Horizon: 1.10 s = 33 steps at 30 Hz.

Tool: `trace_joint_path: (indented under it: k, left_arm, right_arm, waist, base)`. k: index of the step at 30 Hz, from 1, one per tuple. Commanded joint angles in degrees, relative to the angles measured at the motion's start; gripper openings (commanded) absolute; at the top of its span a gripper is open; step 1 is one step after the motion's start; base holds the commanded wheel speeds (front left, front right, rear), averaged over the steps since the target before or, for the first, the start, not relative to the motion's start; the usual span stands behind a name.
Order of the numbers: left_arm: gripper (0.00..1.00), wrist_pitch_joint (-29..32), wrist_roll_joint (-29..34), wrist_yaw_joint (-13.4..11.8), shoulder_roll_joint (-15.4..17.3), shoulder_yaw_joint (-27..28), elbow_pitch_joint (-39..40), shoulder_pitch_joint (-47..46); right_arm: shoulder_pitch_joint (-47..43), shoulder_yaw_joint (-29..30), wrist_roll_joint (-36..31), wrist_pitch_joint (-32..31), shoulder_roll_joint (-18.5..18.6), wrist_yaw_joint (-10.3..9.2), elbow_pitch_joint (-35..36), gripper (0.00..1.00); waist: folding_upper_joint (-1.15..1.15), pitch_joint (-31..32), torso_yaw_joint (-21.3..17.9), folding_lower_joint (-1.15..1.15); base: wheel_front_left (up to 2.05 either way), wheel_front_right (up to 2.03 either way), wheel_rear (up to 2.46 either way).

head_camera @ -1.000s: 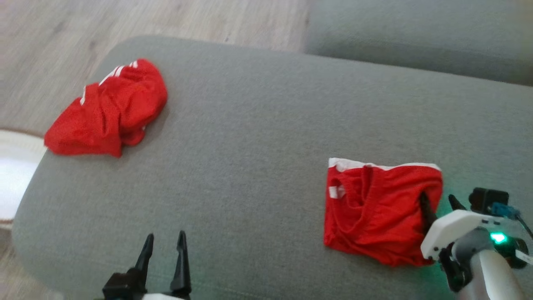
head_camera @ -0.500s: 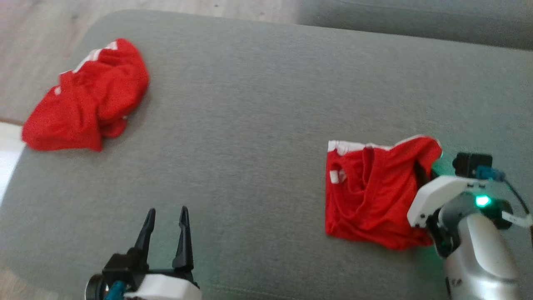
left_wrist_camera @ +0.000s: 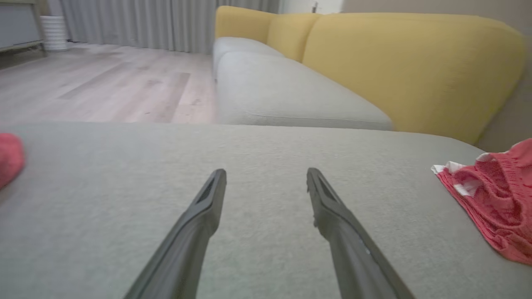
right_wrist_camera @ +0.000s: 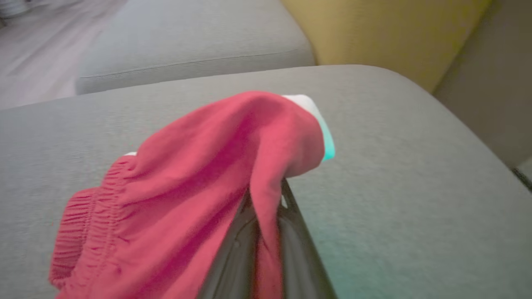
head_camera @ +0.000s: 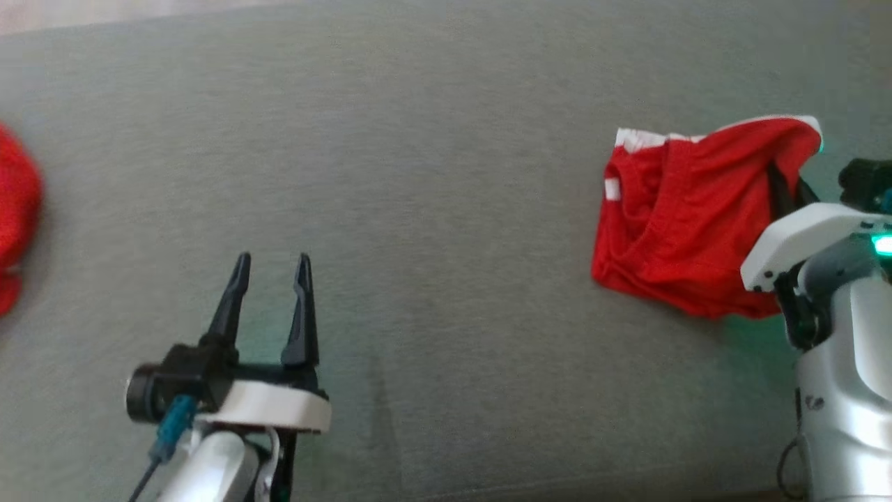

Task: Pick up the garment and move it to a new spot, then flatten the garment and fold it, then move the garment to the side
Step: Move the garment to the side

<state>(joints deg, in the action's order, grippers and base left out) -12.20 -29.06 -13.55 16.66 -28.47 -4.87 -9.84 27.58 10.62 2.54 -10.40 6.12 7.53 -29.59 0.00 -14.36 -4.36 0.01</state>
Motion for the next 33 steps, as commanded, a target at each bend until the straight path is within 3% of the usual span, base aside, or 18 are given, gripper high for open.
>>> trace_joint_path:
  k: [1,7,14,20,29,31,33]
  left_arm:
    - [1.00,0.27,0.73,0.21,1.51,1.70,2.09,-2.63]
    - [1.00,2.35,2.09,0.36,2.41,0.75,3.20,-5.55]
    - [1.00,3.56,2.73,0.10,2.89,0.34,4.21,-7.05]
    - [1.00,3.93,2.87,-0.71,3.74,1.01,5.51,-7.31]
    - [1.00,3.20,2.46,-1.44,3.85,1.36,6.42,-6.43]
    - [1.00,3.02,2.40,-1.42,3.69,1.26,6.33,-6.52]
    - [1.00,2.79,2.30,-1.41,3.43,1.13,6.12,-6.62]
  right_arm:
    - [2.78,-1.08,0.35,0.55,0.06,-0.04,2.34,0.00]
    - [6.83,-2.23,0.57,2.01,-0.73,-0.04,0.31,0.00]
    - [13.36,-3.32,-0.34,2.62,1.35,-0.04,-4.54,0.00]
    - [20.61,-2.91,-1.58,1.94,8.54,-0.04,-11.04,0.00]
    - [25.60,2.88,-5.67,4.21,18.92,-0.04,-16.95,0.02]
    - [25.93,4.18,-7.83,5.59,19.80,-0.04,-17.68,1.00]
    - [26.22,6.16,-9.72,7.03,19.77,-0.04,-18.24,1.00]
  waist:
    - [0.00,-4.20,-6.19,-0.01]
    - [0.00,-6.67,-10.18,-0.01]
    - [0.00,-7.99,-8.85,-0.01]
    - [0.00,-9.86,-4.52,-0.01]
    - [0.00,-11.88,1.10,-0.01]
    - [0.00,-12.09,1.64,-0.01]
    - [0.00,-12.03,2.02,-0.01]
  base:
    - [0.00,0.00,0.00]
    - [0.00,0.00,0.00]
    - [0.00,0.00,0.00]
    - [0.00,0.00,0.00]
    - [0.00,0.00,0.00]
    - [0.00,0.00,0.00]
    - [0.00,0.00,0.00]
